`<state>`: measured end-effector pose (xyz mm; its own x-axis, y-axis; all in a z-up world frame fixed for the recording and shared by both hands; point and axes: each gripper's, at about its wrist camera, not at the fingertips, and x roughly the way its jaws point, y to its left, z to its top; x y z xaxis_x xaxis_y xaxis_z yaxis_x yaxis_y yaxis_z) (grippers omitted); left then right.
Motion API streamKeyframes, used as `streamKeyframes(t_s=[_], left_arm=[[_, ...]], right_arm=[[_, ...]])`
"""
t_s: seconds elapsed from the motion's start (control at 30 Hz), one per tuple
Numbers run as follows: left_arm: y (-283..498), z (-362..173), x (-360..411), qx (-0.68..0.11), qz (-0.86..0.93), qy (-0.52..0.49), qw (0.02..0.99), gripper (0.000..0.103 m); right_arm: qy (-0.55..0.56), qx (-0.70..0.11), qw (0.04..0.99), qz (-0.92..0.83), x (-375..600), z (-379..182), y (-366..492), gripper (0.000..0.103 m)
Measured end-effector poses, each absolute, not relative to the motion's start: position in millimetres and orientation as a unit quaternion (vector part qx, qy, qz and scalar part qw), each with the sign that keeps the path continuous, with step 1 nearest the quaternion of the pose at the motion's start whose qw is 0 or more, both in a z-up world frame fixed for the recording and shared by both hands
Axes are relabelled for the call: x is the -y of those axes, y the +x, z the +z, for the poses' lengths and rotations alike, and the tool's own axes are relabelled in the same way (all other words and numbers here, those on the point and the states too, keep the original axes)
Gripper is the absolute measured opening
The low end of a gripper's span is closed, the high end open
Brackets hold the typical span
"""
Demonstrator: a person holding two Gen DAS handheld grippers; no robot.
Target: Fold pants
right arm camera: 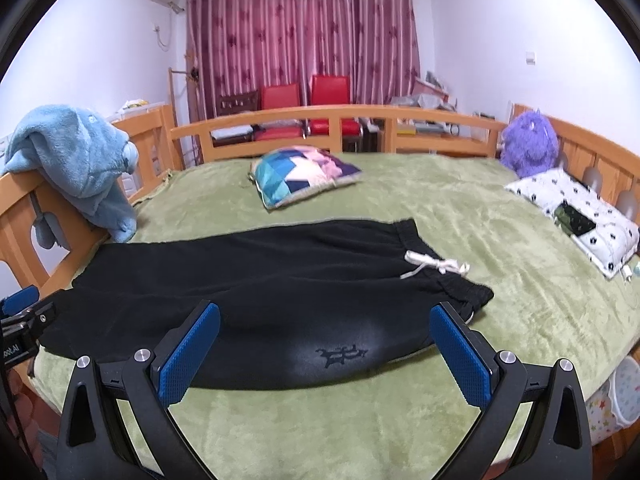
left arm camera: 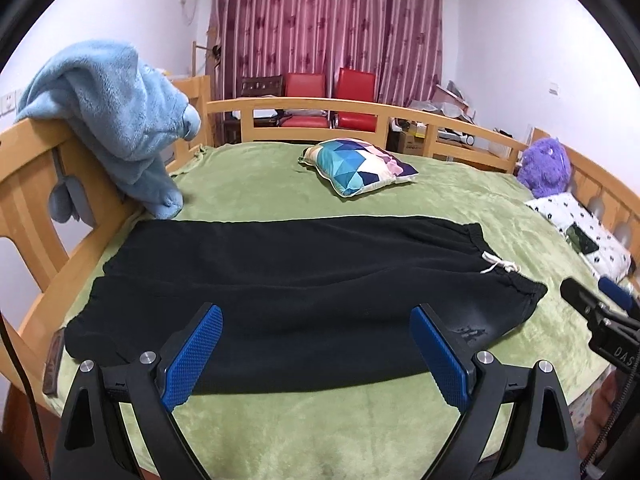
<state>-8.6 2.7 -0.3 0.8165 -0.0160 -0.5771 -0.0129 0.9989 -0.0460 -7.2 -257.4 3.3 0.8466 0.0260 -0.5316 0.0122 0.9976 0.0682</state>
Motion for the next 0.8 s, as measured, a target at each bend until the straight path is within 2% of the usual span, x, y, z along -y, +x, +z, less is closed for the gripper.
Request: streamKeyframes(t_s=[0.17,0.47,0.53,0.6,0.7,0.8], left_arm=[[-19.8,-13.5,-13.8,-0.296,-0.004,-0.032,0.955,0.095],[-30.1,-59.6,-56.0,-0.361,-0.018,-0.062,0.93,0.095],[-32.4,-72.8,-68.5,-0.373,-0.014,-0.078,0.924,0.095],[-34.2,-89.8,-84.8,-0.384,-0.009,-0.096,0.918,0.095],[-35.1,-115.5,-114.6,-0.395,0.016,-0.128,0.91,0.093],[-29.9,-137.2,-141.0,-0.402,0.037,-0.166,0.9,0.091]], right_arm=[[0.029,-0.272,0.961,0.036,250.7,-12.5,-15.7,0.103],[0.034,-0.307,0.951,0.029,256.3,-57.1,-22.1,0.102],[0.038,-0.315,0.948,0.023,262.0,-69.4,-24.8,0.1],[0.041,-0.326,0.944,0.022,268.1,-80.2,-25.8,0.091],[0.056,-0.35,0.935,0.027,280.7,-99.7,-18.1,0.084],[0.073,-0.371,0.925,0.028,293.0,-122.8,-2.0,0.081]])
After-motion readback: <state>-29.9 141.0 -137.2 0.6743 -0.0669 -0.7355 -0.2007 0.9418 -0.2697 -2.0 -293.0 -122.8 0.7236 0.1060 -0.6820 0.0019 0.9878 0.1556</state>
